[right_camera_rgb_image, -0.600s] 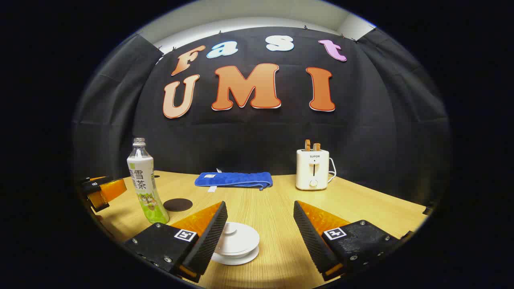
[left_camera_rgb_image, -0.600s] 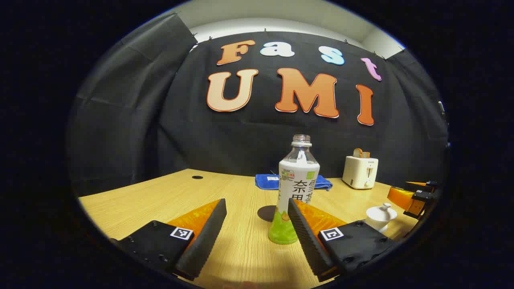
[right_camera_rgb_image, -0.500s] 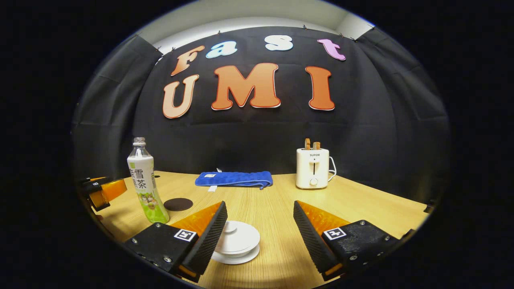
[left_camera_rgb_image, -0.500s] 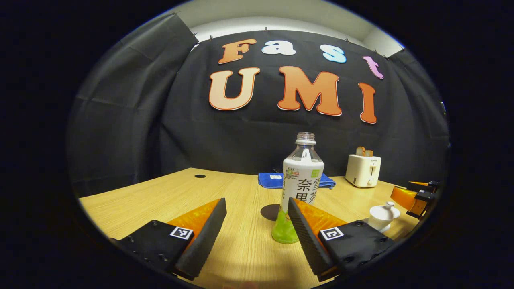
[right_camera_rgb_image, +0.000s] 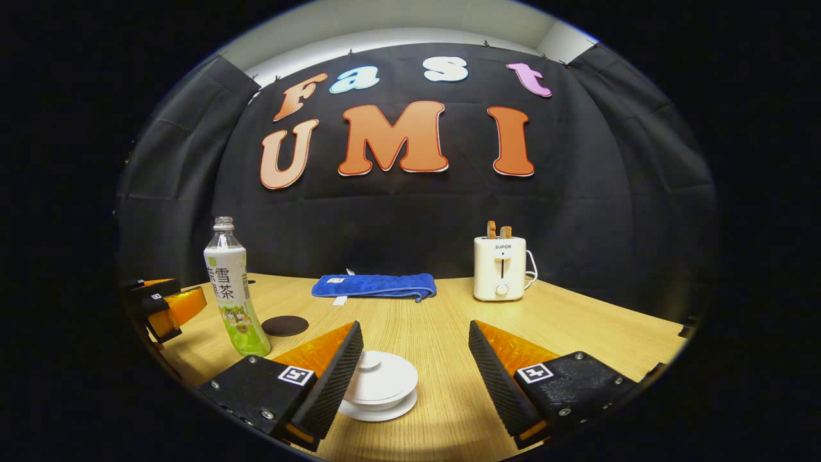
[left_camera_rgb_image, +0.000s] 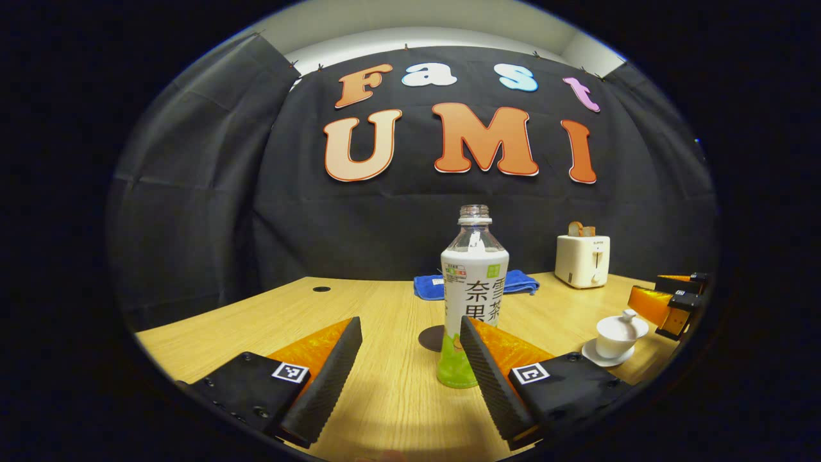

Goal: Open the teacup lid with one hand, grasp the water bottle and pour water into the teacup with the other hand; after pouring, place the water bottle on the coaster and then close the teacup lid.

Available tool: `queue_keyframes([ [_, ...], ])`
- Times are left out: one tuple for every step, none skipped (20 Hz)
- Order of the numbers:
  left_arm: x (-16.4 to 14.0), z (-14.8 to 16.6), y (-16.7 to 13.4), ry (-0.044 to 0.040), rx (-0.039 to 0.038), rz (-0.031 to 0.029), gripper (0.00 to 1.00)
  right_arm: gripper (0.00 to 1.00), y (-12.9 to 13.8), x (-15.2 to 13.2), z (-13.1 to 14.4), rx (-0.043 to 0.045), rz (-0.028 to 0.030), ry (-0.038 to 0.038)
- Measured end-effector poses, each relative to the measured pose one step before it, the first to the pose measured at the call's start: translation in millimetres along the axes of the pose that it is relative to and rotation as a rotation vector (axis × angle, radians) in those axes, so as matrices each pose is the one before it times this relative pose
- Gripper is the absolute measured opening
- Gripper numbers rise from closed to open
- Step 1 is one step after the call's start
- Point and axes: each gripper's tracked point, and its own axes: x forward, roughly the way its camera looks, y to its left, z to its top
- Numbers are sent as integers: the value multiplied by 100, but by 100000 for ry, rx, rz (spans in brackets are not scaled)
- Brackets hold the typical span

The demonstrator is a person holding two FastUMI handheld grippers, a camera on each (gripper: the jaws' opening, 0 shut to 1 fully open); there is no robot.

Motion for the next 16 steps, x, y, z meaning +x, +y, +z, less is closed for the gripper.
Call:
queue_keyframes([
  [-20, 84, 245, -9, 363, 964, 99, 99, -79, 28, -10, 113, -106, -61],
  [86, -120, 194, 291, -217, 985, 100, 99, 86, 44, -86, -43, 26, 385],
  [-46, -19, 60, 132, 101, 370, 100, 99, 54, -68, 23, -75, 435, -215],
  [34, 65, -145, -264, 21, -219, 100, 99, 97, 22, 42, 11, 246, 234],
  [39, 0, -61, -46, -108, -309, 100, 99, -14, 63, -25, 22, 25, -155],
  [-55, 17, -3, 31, 102, -50, 100, 99, -18, 60, -56, 62, -222, 150],
  [28, 28, 6, -148, -51, 12, 100, 99, 154, 158, -48, 23, -114, 417],
  [-65, -41, 62, 26, 70, -23, 100, 99, 503, 166, -78, -238, 730, 679],
  [65, 100, -50, -250, -25, 2, 100, 99, 533, 176, -71, -604, 930, 408],
  [39, 45, -28, -353, 161, -8, 100, 99, 425, 214, -19, -1030, 644, 281],
  [34, 94, 62, -400, 59, 31, 100, 99, 380, 240, 30, -1510, 568, 133],
  [-4, -17, 28, -78, 85, 14, 100, 99, 370, 219, 10, -1210, 374, -43],
  [18, 36, -8, -59, -46, 9, 100, 99, 344, 232, 16, -645, 536, 241],
  [-23, -25, 6, 41, 40, -19, 100, 99, 248, 267, -73, -60, 518, 378],
  [-14, 16, -7, -43, -41, 6, 99, 99, 169, 214, -8, 298, 281, 651],
  [-2, -29, -30, 51, 27, -27, 100, 98, 209, 166, -222, 332, 593, 710],
])
